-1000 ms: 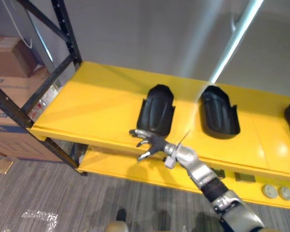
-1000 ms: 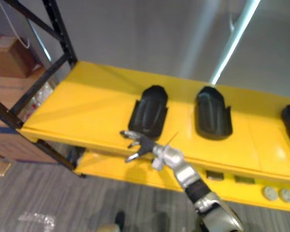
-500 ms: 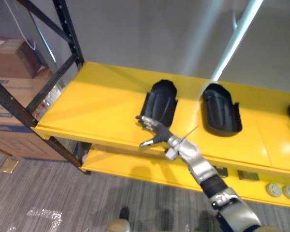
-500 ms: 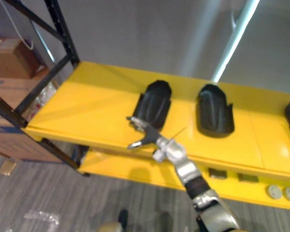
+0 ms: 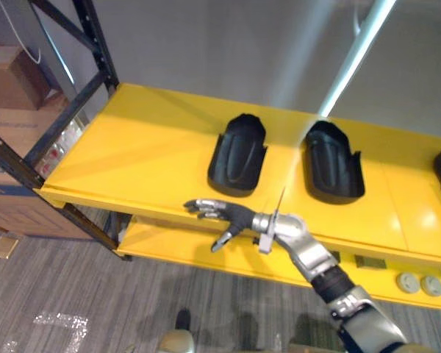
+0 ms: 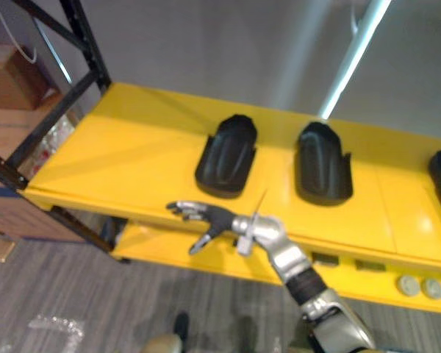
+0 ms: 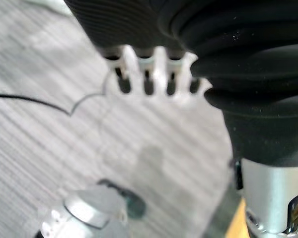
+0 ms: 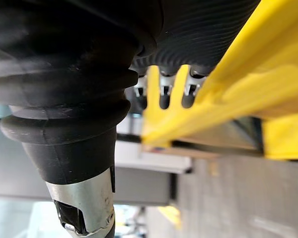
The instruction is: Walk over and take plastic housings, then place them on the shelf
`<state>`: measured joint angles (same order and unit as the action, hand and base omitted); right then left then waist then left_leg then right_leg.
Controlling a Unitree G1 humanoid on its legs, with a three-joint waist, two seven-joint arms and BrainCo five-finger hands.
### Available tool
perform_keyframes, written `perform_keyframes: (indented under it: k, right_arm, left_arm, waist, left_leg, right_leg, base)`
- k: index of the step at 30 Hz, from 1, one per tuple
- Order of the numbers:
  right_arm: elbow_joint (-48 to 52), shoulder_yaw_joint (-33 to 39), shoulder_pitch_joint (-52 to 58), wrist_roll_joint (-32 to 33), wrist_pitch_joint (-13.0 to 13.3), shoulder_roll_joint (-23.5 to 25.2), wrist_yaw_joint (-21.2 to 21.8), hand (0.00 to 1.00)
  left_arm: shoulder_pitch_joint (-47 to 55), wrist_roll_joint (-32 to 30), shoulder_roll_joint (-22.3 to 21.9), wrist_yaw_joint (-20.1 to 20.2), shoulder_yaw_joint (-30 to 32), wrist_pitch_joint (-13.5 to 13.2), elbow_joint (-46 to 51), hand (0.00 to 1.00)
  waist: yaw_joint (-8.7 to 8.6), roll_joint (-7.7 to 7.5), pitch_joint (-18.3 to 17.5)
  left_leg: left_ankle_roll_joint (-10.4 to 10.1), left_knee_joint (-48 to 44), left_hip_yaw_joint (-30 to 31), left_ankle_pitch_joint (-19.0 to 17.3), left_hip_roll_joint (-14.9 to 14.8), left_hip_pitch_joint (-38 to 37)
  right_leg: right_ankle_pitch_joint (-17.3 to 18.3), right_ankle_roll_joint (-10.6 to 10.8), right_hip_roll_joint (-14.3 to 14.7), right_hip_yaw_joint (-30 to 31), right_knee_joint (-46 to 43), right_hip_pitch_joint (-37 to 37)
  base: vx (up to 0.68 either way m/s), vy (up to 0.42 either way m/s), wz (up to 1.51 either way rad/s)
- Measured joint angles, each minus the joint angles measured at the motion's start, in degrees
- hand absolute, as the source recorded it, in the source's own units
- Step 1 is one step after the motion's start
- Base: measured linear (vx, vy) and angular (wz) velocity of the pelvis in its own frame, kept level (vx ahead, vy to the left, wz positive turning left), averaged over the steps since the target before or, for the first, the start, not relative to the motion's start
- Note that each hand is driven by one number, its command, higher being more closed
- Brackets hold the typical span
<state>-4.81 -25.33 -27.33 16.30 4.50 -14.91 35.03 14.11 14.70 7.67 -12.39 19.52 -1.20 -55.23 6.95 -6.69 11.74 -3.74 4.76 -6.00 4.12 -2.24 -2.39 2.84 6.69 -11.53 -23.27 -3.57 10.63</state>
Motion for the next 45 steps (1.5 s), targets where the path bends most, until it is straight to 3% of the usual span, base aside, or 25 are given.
perform_keyframes:
  k: [3, 7, 13, 23, 34, 41, 43, 45]
  right_arm:
    - [3.7, -0.8, 0.0, 0.7, 0.2, 2.5, -3.7, 0.0]
    - [4.0, -3.4, 0.4, -6.4, 0.3, 3.5, -8.0, 0.0]
    - [2.9, -3.5, 2.2, -7.8, 0.2, 2.8, -8.4, 0.0]
    - [-5.6, -1.2, 5.8, -9.2, 0.1, -1.2, -8.2, 0.0]
    - [-16.1, 4.4, 5.1, -12.7, 4.1, 0.5, -13.5, 0.0]
    - [-18.6, 6.9, 3.0, -12.8, 6.5, 1.4, -15.0, 0.0]
    - [-18.5, 8.3, 1.4, -12.8, 6.7, 0.8, -15.0, 0.0]
    - [-17.6, 9.4, -2.9, -12.8, 7.5, -0.7, -15.2, 0.0]
  left_arm:
    - [0.0, 0.0, -0.5, -0.1, -0.3, 0.0, -0.1, 0.0]
    - [0.0, 0.6, -1.9, -0.7, -0.9, -1.4, -0.6, 0.0]
    - [0.9, 0.6, -1.8, -1.7, -0.9, -1.2, -2.3, 0.0]
    - [1.7, 0.5, -1.8, -1.2, 0.0, 0.2, -2.7, 0.0]
    - [1.5, 0.5, -1.2, -1.0, -1.9, 0.2, -1.8, 0.0]
    - [1.3, 0.1, -1.3, -0.9, -2.5, 0.6, -1.7, 0.0]
    - [0.1, 0.0, -1.0, -0.8, -2.3, 1.2, -1.6, 0.0]
    - [-2.9, 0.2, -0.8, -0.3, -2.4, 1.7, -1.4, 0.0]
  waist:
    - [-0.05, -0.12, -0.2]
    - [-0.21, 0.08, -0.7]
    - [-0.34, 0.91, -2.5]
    - [-1.34, 1.09, -3.2]
    - [-1.2, 1.36, -2.9]
    - [-1.29, 3.76, 0.2]
    - [-1.55, 4.13, 2.6]
    - [-1.57, 5.44, 7.4]
  left_leg:
    - [0.0, 0.0, -0.8, 0.0, -0.7, -0.5]
    - [-0.1, 0.3, -0.8, 0.0, -0.7, -0.2]
    - [-0.3, 0.3, -0.8, 0.1, -1.2, 0.6]
    - [-1.2, 0.4, -1.4, 0.7, -1.7, 0.6]
    - [-1.1, 0.3, -0.9, 1.0, -0.5, 0.3]
    - [-0.7, 0.2, -0.9, 0.5, -1.3, 0.5]
    - [-0.8, -1.9, -0.9, 0.5, -1.6, 2.5]
    - [-0.4, -8.5, -1.1, -0.6, -3.1, 7.2]
  right_leg:
    - [-1.1, -1.0, 0.7, 0.9, 0.0, -0.1]
    - [-1.1, -0.9, 0.9, 1.6, 0.0, -0.5]
    - [-1.0, -1.0, 1.6, 2.3, 0.9, -0.9]
    - [2.8, 0.2, 2.0, 2.5, 1.2, -0.5]
    - [1.9, 1.0, 0.7, 1.3, -0.4, 0.0]
    - [1.4, 0.6, 0.7, 2.0, -2.0, -0.9]
    - [1.7, 0.1, 0.8, 2.2, -2.8, -2.2]
    - [2.2, -0.8, 1.7, 3.0, -4.0, -4.7]
  base:
    - [0.0, -0.002, -0.11]
    - [-0.08, -0.002, -0.04]
    - [-0.09, -0.011, -0.04]
    - [-0.04, -0.039, 0.0]
    - [0.07, -0.01, 0.09]
    - [-0.1, 0.004, -0.04]
    - [-0.17, 0.018, 0.02]
    - [-0.23, 0.002, -0.02]
